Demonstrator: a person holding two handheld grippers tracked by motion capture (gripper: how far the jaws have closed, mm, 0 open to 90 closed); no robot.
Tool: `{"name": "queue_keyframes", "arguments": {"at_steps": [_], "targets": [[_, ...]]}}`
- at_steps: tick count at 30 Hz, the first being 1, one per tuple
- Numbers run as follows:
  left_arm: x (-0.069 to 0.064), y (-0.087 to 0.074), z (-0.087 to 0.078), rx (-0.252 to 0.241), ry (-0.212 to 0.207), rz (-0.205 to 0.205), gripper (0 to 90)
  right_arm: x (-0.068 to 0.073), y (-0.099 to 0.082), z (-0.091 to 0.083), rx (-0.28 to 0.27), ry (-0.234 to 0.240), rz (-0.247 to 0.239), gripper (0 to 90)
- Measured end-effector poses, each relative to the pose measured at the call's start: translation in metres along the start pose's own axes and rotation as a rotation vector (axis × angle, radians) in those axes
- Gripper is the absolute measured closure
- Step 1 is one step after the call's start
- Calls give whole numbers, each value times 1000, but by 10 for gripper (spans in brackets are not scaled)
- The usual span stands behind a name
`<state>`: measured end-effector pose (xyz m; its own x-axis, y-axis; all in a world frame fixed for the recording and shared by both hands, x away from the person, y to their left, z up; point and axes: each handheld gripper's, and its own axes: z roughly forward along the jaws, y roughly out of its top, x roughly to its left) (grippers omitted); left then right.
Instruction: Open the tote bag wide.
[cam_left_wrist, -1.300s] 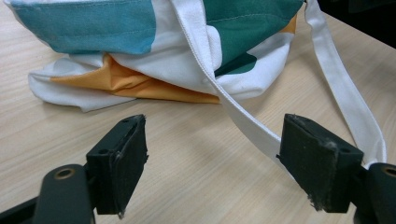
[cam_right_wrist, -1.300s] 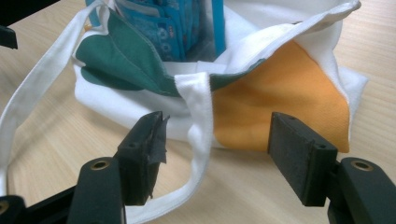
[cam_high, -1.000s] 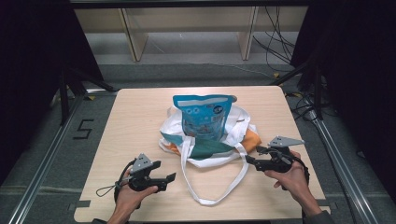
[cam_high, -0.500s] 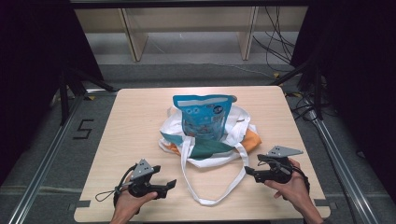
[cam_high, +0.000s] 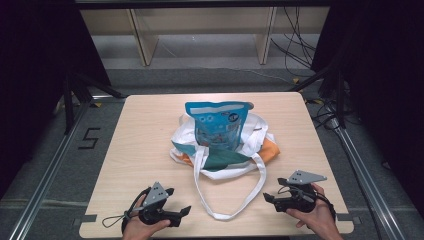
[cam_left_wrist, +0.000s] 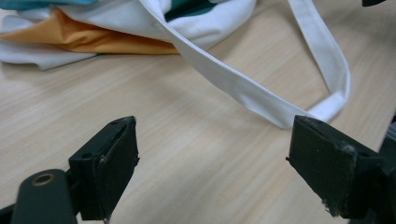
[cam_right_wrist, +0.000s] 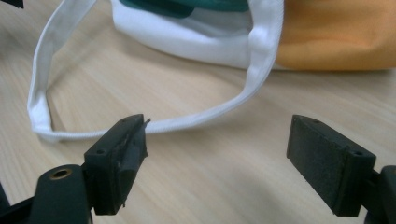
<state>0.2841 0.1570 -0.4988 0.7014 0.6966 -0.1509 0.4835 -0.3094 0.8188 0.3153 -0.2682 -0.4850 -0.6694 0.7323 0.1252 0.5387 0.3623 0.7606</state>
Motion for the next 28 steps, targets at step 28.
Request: {"name": "queue_keyframes", "arguments": {"at_steps": [28], "targets": [[-3,-4,-2,83,36,118,153,8,-20,-5,88,4,-74,215]]}}
